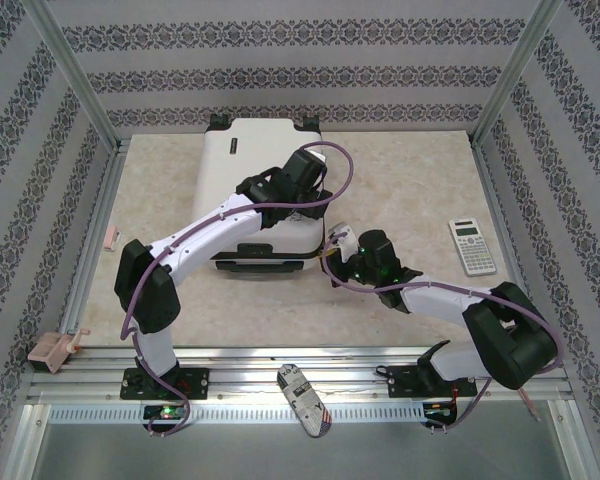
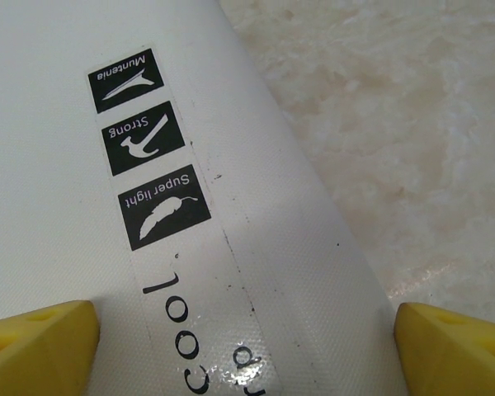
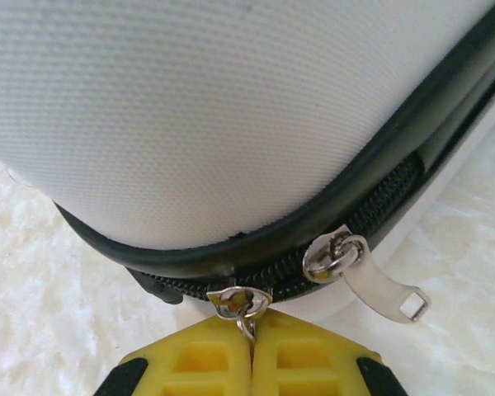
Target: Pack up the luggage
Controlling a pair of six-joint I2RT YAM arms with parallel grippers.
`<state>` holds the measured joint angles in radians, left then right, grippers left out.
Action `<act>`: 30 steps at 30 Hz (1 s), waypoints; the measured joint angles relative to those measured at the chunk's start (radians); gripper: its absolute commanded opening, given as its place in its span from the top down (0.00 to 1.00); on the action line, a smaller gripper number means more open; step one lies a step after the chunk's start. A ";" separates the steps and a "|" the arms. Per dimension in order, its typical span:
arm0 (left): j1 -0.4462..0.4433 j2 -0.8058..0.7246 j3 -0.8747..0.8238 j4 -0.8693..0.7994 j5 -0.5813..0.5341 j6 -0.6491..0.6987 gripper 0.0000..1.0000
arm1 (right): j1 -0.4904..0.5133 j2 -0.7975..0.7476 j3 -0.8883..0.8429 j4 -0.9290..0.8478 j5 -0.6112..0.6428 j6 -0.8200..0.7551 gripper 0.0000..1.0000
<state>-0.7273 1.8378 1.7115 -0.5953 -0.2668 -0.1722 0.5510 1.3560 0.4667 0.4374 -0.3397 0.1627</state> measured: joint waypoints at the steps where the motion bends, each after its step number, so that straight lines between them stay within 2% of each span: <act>1: 0.000 0.001 0.000 0.004 0.000 0.000 0.09 | -0.004 -0.002 0.003 -0.007 0.002 0.002 1.00; 13: 0.009 0.002 -0.031 0.084 0.014 -0.011 0.11 | -0.067 -0.014 0.048 -0.106 -0.003 0.022 1.00; 30: 0.023 -0.004 -0.065 0.153 0.029 -0.011 0.14 | -0.155 0.052 0.179 -0.283 -0.127 0.041 1.00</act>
<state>-0.7048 1.8336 1.6466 -0.4423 -0.2375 -0.1829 0.3962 1.4078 0.6456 0.1539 -0.4664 0.2035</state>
